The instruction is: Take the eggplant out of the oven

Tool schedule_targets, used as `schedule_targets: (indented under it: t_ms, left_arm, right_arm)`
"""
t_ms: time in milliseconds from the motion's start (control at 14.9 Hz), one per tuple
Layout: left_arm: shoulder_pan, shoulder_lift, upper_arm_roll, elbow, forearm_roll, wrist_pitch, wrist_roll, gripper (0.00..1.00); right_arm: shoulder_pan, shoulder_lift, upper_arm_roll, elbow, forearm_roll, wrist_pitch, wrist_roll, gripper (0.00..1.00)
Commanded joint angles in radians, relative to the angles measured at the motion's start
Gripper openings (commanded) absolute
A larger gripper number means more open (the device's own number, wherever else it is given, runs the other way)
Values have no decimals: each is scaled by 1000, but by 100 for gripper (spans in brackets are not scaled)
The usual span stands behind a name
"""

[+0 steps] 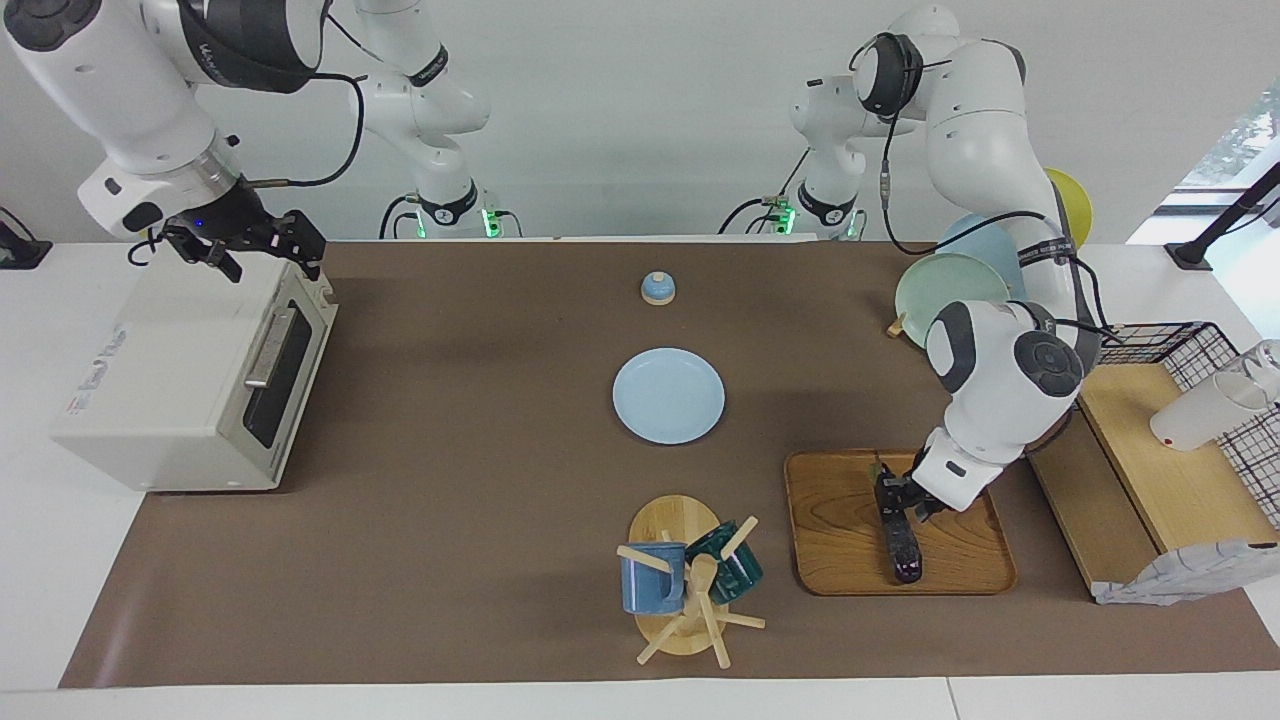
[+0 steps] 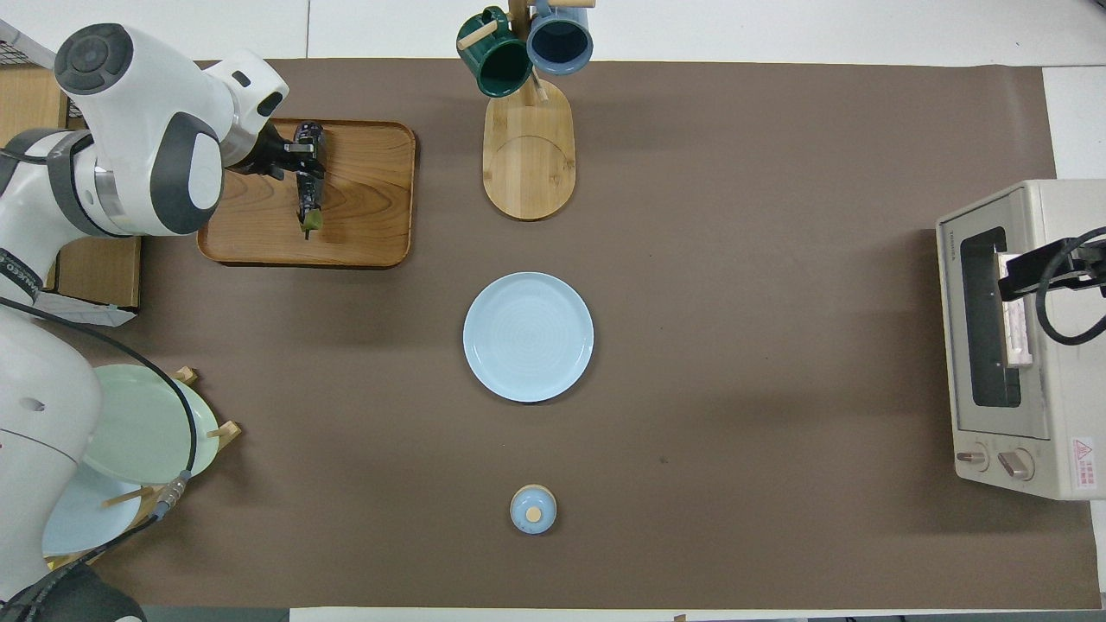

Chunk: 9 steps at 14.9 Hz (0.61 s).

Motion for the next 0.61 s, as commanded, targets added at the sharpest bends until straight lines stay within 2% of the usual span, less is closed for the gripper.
schedule_targets:
  t_ms: [0,269,538]
  left_arm:
    - [31,-64,-10,-13,-6,-43,-1,100]
    - [34,-190,-5,-35,-20,-127,-99,100]
    - [43,-314,-5,-35,-12,-294,-96,100]
  right_arm:
    - [-10,-16,5,-13,19,32,14,100]
    - [-10,-16,7,-15,9,55,14,100]
    - [-3,-18,7,-15,9,54,14,100]
